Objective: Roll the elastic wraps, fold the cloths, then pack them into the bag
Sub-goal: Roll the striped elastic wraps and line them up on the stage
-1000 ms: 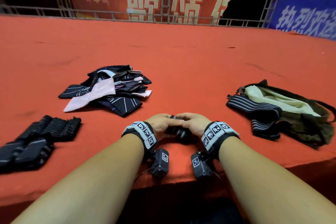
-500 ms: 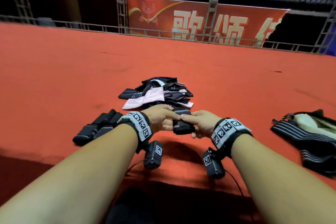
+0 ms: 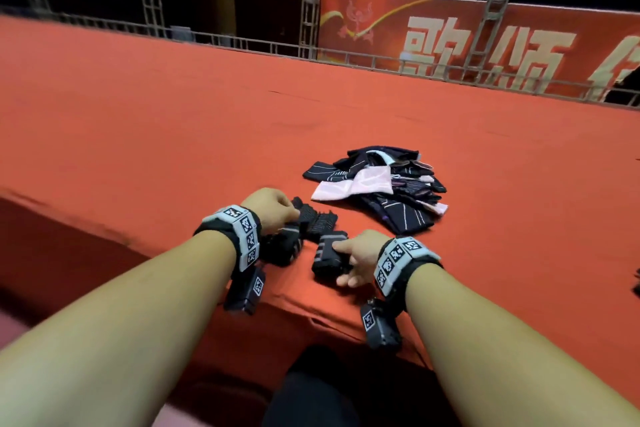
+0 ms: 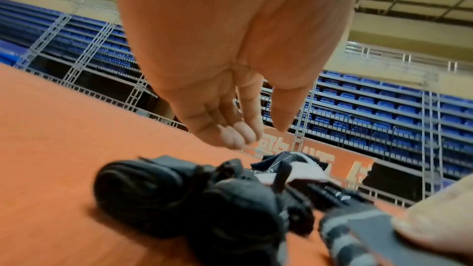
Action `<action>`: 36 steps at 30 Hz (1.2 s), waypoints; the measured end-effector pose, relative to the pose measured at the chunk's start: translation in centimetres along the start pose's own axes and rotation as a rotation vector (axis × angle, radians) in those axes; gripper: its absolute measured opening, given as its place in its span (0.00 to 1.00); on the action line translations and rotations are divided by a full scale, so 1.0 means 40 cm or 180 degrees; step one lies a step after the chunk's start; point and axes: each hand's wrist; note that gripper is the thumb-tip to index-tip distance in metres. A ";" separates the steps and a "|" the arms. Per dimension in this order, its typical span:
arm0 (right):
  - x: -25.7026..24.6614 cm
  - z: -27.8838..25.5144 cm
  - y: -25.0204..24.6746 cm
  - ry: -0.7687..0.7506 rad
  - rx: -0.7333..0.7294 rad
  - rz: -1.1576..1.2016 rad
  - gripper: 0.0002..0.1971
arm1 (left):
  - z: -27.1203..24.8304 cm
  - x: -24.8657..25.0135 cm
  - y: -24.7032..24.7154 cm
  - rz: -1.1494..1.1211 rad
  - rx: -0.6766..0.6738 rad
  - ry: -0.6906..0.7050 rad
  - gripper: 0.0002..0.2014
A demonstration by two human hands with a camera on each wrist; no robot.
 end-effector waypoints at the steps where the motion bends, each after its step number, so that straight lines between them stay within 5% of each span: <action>1: 0.008 0.013 0.005 0.0113 0.0127 -0.0197 0.14 | 0.002 -0.018 -0.008 0.0496 0.0208 -0.0004 0.10; 4: 0.017 0.031 0.003 0.0150 0.0328 -0.0627 0.13 | 0.020 -0.073 0.018 0.1383 0.0325 -0.0219 0.20; 9: 0.010 0.068 0.028 0.0115 0.0370 -0.0468 0.16 | 0.059 -0.147 0.107 0.1752 0.0003 -0.0399 0.38; 24: -0.037 0.058 0.100 0.0105 0.0579 -0.0753 0.16 | 0.067 -0.171 0.125 0.1686 -0.0159 -0.0512 0.40; 31: -0.036 0.005 0.005 -0.0044 0.0679 -0.0983 0.26 | 0.061 -0.013 0.026 0.1309 0.0432 -0.0068 0.38; 36: 0.006 -0.078 -0.204 0.0016 0.1228 -0.0843 0.24 | 0.041 0.235 0.081 0.0953 0.0174 0.0690 0.30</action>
Point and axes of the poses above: each hand's wrist, its own z-axis towards the middle knuckle, its own y-axis out of the palm, x = y × z
